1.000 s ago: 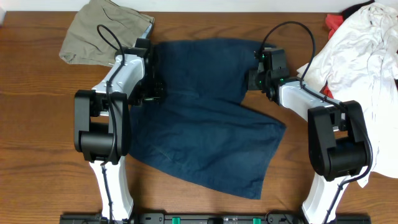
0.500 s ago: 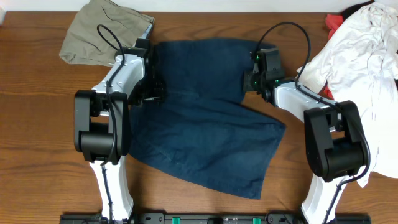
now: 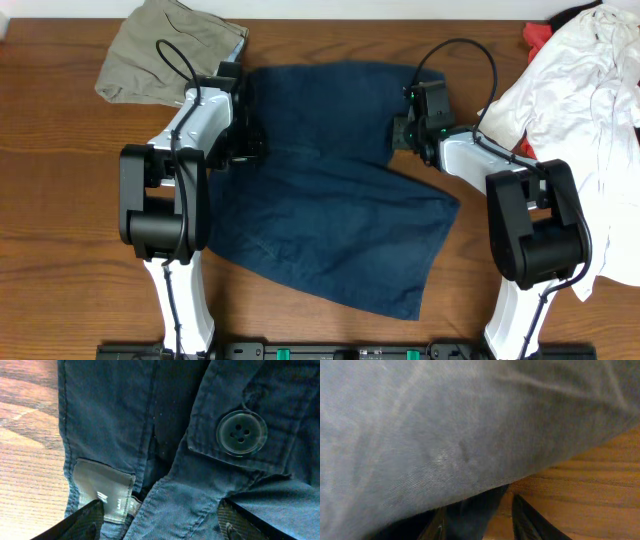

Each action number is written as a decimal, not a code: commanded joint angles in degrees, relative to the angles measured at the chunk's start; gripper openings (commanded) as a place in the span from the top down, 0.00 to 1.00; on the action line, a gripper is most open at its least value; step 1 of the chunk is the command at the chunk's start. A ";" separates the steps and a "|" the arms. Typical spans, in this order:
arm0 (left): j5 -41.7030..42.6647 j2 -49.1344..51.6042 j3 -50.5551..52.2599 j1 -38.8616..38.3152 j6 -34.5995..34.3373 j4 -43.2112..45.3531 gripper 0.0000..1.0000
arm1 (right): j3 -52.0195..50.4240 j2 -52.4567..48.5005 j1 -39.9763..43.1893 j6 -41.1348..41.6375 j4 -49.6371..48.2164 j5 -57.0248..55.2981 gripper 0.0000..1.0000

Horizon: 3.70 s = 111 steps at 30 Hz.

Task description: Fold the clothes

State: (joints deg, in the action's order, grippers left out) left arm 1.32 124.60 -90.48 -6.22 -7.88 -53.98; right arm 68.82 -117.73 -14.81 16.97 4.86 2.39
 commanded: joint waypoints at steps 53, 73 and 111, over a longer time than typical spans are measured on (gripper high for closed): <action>-0.04 0.26 -2.73 -0.61 0.61 -2.80 0.25 | 12.48 12.02 7.02 -7.41 30.69 4.52 0.37; 0.00 -16.74 -9.03 -0.61 0.90 2.45 0.09 | 12.48 0.28 3.19 -8.24 26.93 8.37 0.19; -0.90 -16.74 -8.70 5.09 1.81 -3.23 0.02 | 12.48 -4.44 4.17 -7.17 30.93 8.15 0.16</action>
State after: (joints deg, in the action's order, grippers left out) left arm 1.26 107.37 -99.18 -2.70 -7.03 -56.42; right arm 81.60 -119.63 -12.23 9.52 34.87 10.74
